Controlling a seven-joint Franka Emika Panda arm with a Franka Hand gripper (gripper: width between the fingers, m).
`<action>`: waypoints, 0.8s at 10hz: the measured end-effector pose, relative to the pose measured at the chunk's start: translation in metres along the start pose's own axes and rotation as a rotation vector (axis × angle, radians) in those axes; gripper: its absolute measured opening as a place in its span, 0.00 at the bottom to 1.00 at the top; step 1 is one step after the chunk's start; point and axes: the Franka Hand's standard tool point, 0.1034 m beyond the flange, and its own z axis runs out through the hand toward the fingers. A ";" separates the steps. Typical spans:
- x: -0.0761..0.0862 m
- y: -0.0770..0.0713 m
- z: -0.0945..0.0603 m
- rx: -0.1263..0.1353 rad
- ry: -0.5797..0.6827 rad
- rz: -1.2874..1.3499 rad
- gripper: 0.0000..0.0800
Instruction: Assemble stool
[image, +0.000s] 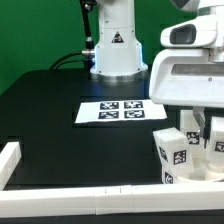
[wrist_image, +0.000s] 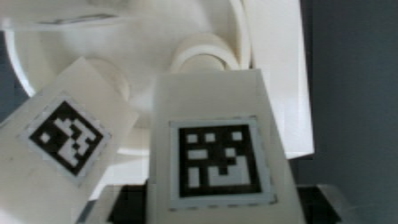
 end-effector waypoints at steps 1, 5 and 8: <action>0.000 -0.001 0.002 0.002 0.004 -0.002 0.42; -0.002 -0.002 0.004 0.015 0.038 -0.006 0.42; -0.002 -0.001 0.004 0.018 0.042 -0.004 0.42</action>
Offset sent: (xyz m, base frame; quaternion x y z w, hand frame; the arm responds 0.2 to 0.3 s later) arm -0.0108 0.0010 -0.0122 -0.0007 0.0289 -0.0100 0.9995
